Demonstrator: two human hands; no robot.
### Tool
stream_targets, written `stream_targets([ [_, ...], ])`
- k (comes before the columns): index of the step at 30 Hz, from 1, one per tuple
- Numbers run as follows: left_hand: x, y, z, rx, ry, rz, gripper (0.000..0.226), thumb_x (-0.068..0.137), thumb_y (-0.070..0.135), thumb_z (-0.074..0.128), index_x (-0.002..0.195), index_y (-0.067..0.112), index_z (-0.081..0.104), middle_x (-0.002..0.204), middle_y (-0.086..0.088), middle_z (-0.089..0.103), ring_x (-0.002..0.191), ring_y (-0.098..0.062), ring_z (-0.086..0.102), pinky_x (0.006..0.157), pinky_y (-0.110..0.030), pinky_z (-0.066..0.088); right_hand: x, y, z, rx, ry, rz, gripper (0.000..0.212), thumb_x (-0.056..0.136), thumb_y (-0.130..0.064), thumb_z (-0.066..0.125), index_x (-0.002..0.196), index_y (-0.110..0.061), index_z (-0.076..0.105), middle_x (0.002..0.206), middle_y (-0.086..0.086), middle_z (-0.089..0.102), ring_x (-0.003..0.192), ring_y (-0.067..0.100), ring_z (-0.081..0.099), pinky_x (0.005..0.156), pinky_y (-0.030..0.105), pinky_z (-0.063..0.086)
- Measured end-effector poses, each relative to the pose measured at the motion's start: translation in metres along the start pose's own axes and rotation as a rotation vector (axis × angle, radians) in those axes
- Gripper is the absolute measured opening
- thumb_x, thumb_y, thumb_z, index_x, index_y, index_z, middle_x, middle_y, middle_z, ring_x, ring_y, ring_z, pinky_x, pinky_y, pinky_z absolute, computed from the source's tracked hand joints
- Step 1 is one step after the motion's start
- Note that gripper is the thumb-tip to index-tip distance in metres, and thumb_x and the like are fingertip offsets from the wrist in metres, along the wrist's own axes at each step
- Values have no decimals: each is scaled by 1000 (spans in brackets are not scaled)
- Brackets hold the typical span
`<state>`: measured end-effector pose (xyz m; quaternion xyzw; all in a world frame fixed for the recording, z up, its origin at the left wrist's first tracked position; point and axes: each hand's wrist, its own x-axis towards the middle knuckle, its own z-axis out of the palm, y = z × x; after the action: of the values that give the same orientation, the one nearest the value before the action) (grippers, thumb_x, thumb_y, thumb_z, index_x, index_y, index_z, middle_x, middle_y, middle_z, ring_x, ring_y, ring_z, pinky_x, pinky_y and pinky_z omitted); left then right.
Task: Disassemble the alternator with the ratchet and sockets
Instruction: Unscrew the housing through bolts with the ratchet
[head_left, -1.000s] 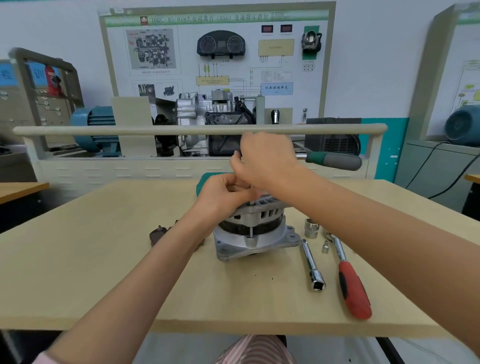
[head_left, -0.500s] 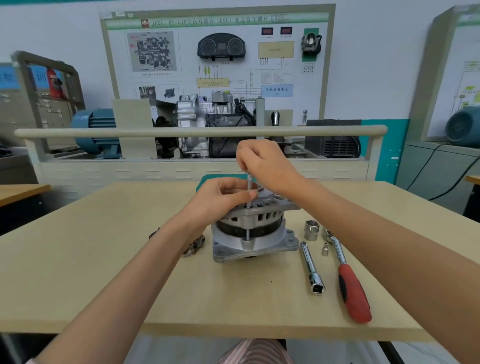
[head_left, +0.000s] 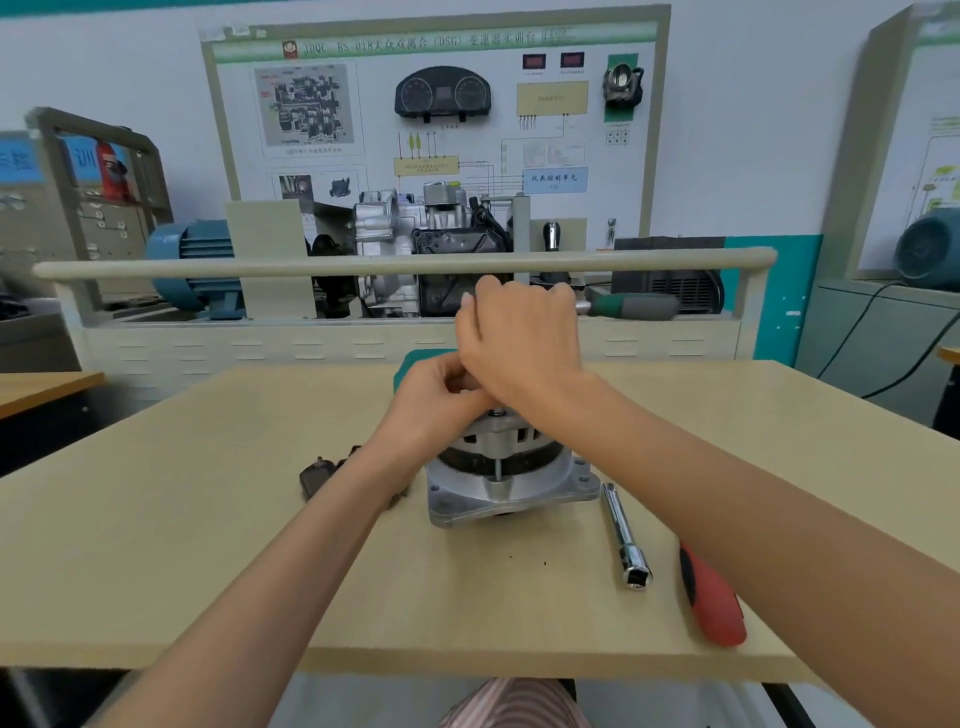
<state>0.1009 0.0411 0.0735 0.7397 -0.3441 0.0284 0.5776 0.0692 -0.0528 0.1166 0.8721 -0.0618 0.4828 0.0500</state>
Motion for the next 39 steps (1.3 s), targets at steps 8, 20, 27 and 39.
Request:
stream_targets([
  [8,3,4,-13,-70,-186,-81,11,81,20,73,91,16,74,84,2,75,75,-4,68,60,-9,47,5,7,-1,1083,-207,171,54,98,-31,44,47,-12,49,63,13,62,79,27,63,79,33,46],
  [20,2,4,-5,32,-82,-45,5,82,16,68,82,21,68,83,-1,73,77,-9,66,65,-15,50,4,5,0,184,-67,40,32,92,-35,44,68,-15,40,63,-4,41,72,19,40,78,35,24],
  [27,0,6,-9,-53,-154,-65,12,83,17,70,93,11,73,85,-1,74,74,-5,67,59,-10,48,9,7,2,894,-119,48,51,97,-19,46,47,-9,39,47,11,42,52,28,46,61,34,36],
  [39,2,9,-5,-34,-127,-67,4,82,22,73,80,22,69,62,17,68,54,8,57,50,-4,39,18,18,-9,-197,-91,-260,38,99,-25,32,63,-12,37,53,-2,31,43,19,28,43,25,16],
])
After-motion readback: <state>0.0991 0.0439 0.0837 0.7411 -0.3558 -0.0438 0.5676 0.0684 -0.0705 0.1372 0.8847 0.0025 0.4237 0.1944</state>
